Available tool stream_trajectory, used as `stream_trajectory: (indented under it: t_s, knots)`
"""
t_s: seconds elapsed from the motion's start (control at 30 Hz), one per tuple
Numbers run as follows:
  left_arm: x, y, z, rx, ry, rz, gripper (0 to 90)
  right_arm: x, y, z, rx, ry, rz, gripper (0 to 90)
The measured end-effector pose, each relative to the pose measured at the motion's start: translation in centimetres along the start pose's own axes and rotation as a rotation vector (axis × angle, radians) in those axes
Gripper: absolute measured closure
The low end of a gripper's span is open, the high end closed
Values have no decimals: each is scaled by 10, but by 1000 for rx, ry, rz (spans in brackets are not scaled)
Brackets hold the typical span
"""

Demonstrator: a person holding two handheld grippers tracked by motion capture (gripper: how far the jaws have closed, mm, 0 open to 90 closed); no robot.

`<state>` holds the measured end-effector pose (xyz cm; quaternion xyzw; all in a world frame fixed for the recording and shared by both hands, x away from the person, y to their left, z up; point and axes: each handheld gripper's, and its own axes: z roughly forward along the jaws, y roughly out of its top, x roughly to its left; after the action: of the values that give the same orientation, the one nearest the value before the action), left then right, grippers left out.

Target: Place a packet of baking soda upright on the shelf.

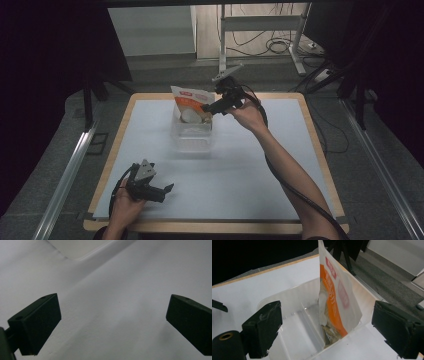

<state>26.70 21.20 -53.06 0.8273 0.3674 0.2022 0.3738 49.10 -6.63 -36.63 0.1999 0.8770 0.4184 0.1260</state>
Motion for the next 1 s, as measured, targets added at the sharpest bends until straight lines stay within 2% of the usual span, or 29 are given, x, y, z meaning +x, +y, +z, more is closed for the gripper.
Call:
stream_trajectory:
  t_s: [0.3, 0.73, 1.0]
  knots:
    - [-1, 0, 0, 3, 5, 3, 0, 0, -15, -6, 10, -2, 21, 83]
    - [-1, 0, 1, 11, 4, 8, 0, 5, -45, -17, 25, -2, 10, 25]
    - [-2, 1, 3, 22, -21, -8, 0, 14, -70, -36, 22, 12, 35, 17]
